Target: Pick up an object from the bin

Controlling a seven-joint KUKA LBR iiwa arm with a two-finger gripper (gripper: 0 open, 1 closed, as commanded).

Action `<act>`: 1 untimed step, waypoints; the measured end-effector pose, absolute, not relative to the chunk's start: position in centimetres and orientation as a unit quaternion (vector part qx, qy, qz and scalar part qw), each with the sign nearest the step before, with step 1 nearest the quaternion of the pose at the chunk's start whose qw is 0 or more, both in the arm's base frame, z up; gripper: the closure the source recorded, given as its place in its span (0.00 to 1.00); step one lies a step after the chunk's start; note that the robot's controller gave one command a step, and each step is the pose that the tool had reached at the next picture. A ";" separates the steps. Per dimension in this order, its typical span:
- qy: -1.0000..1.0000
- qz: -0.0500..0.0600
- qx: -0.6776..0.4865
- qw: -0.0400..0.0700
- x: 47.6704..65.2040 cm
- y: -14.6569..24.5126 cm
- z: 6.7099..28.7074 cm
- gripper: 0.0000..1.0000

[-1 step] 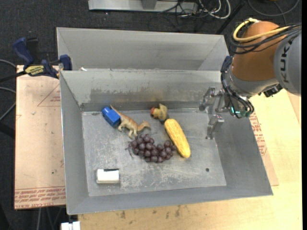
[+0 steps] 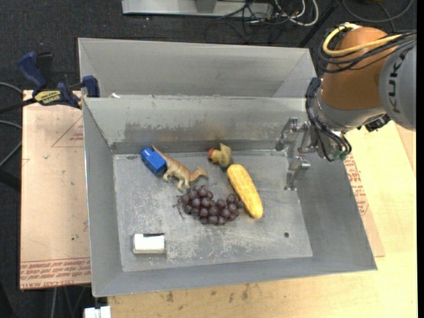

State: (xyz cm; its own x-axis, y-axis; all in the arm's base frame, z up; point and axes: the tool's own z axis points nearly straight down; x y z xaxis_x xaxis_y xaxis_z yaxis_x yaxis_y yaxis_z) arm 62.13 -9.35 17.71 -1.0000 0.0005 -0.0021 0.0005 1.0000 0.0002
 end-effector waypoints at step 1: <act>0.998 0.000 0.066 0.002 62.0 -7.2 13.6 0.00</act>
Offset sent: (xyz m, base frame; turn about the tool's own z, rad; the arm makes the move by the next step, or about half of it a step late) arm 0.0074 0.0616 -0.0406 0.0666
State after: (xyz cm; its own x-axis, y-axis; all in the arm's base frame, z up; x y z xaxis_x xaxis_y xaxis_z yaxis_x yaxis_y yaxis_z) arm 62.01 -7.23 13.61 -0.9914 0.1312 -0.0046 0.1312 0.9914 0.0010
